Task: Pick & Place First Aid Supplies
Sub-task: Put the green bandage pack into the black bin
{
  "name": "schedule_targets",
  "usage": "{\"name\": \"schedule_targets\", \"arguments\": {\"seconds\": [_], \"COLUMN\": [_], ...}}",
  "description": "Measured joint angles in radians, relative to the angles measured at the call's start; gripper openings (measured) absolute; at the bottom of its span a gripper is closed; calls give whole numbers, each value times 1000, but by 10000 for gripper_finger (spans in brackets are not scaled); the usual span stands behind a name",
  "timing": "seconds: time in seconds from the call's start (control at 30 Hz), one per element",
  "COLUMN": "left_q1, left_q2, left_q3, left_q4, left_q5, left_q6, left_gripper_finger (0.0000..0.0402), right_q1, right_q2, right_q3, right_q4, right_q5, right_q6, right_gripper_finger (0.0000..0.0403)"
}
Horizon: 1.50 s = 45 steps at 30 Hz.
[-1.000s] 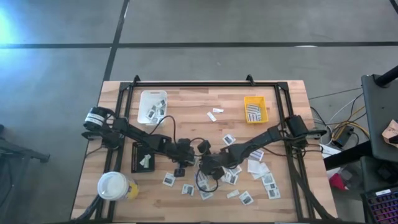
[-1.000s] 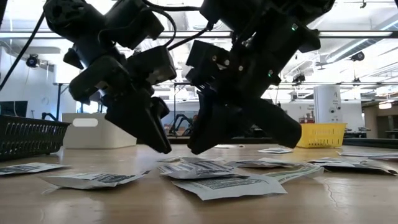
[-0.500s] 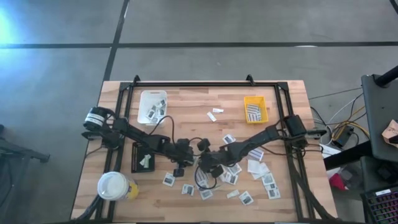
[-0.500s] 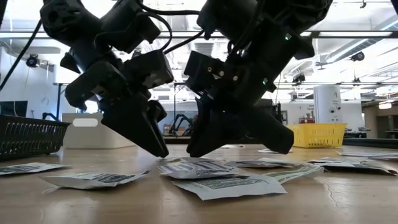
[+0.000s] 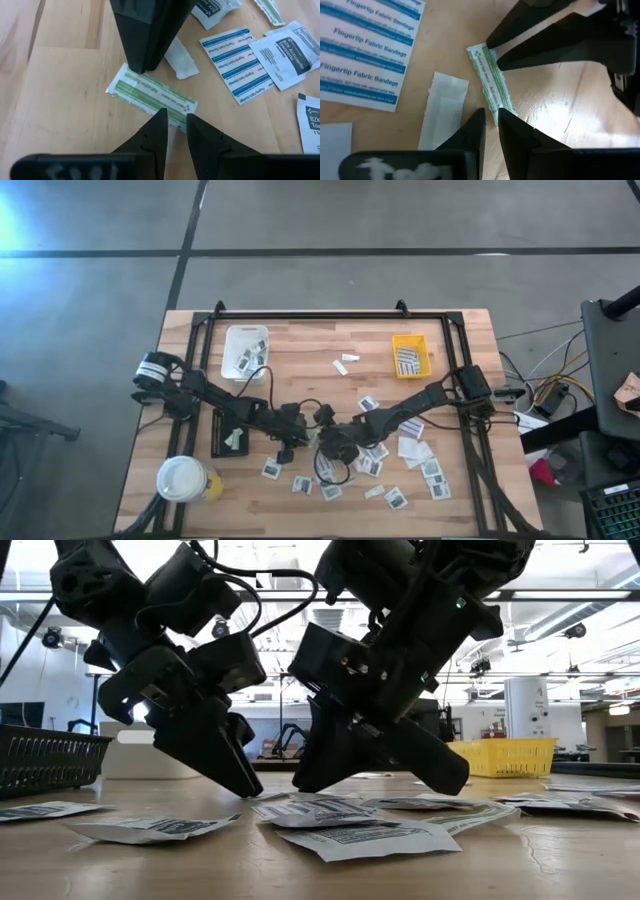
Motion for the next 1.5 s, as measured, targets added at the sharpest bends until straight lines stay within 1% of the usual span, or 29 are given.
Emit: {"name": "schedule_targets", "arguments": {"seconds": [0.23,0.33,0.67,1.07,1.37,1.5], "left_q1": [0,0,9,9,10,10], "left_q2": [0,0,0,2,0,0], "left_q3": [-8,-8,-9,-12,-9,-8], "left_q4": [15,15,15,60,7,-1], "left_q5": [0,0,7,33,10,10], "left_q6": [-14,-34,-64,-128,-173,-189], "left_gripper_finger": [83,83,83,83,83,83], "right_q1": [0,0,3,3,16,18], "right_q2": [15,34,45,45,37,37], "right_q3": [1,4,3,1,1,0], "right_q4": [28,45,69,86,80,78], "right_q5": [2,1,8,15,12,12], "right_q6": [-189,-245,-294,-298,-332,-309], "right_gripper_finger": [52,52,52,52,52,52]}}
